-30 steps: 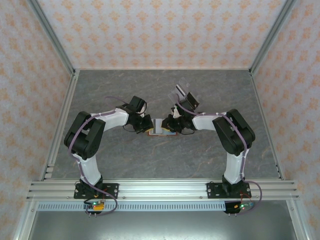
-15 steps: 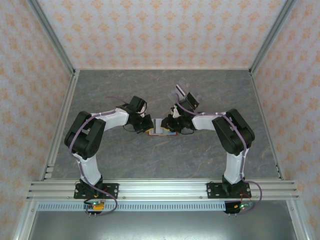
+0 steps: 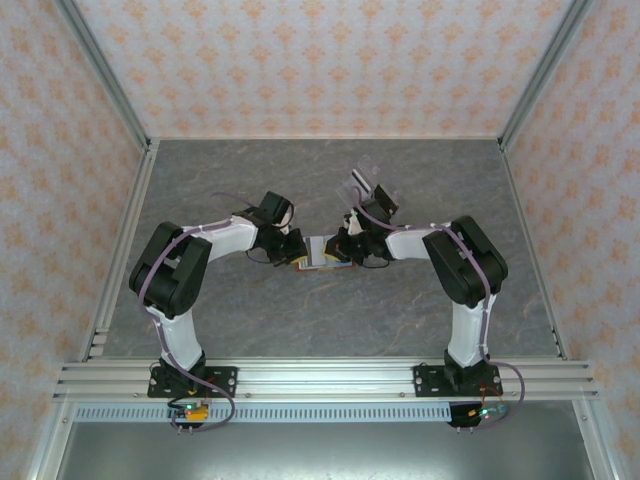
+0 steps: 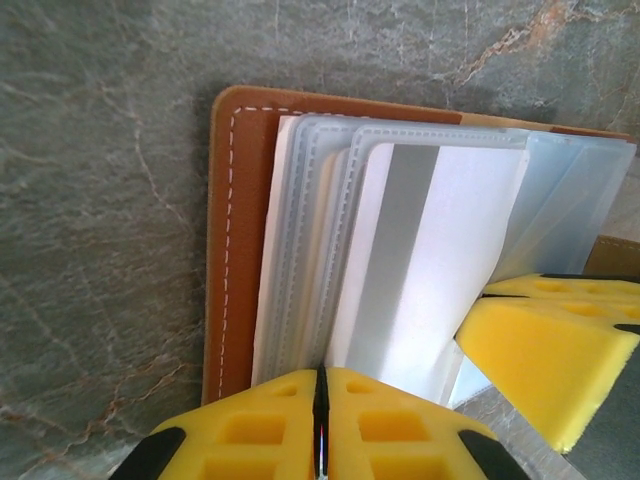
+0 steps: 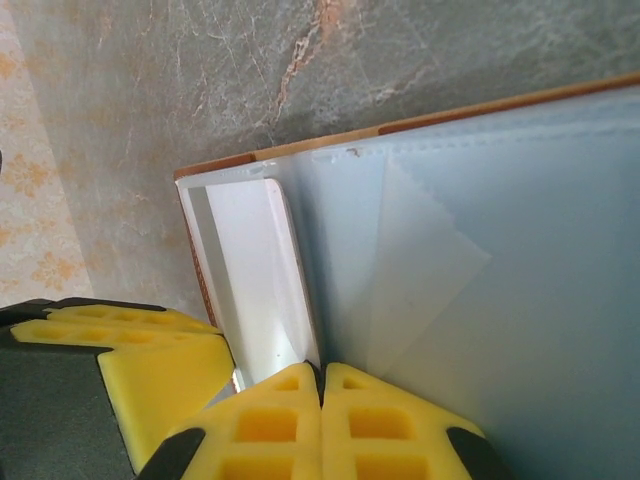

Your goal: Take the credit cards out of the card holder

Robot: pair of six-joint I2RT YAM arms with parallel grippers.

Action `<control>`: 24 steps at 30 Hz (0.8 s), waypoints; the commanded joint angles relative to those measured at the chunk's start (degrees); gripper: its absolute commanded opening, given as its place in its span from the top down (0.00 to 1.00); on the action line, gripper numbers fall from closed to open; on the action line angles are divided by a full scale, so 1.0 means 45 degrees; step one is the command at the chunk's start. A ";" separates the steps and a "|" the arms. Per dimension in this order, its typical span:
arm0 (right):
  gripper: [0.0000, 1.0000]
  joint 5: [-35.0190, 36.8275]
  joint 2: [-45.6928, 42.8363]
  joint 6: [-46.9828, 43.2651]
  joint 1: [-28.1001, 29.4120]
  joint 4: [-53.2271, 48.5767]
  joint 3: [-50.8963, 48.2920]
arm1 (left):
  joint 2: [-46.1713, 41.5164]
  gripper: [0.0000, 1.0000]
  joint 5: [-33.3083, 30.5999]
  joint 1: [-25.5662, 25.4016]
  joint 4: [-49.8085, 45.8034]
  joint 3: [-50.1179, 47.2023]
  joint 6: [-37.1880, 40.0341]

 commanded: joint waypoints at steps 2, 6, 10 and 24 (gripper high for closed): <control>1.00 0.0263 -0.0600 -0.0327 0.0339 0.0532 -0.0344 | -0.0314 0.85 -0.0235 -0.0083 -0.0376 -0.0118 0.0054; 1.00 0.0605 -0.1015 -0.0303 0.0250 0.0487 -0.0585 | -0.0571 0.83 -0.0236 0.0083 -0.0359 -0.0339 0.0035; 1.00 0.0721 -0.1311 -0.0272 0.0095 0.0572 -0.0815 | -0.0532 0.83 -0.0153 0.0159 -0.0134 -0.0538 -0.0047; 1.00 0.2218 -0.1743 -0.0990 0.0054 -0.0942 -0.0711 | -0.0550 0.85 -0.0162 0.0293 -0.0282 -0.0519 0.0094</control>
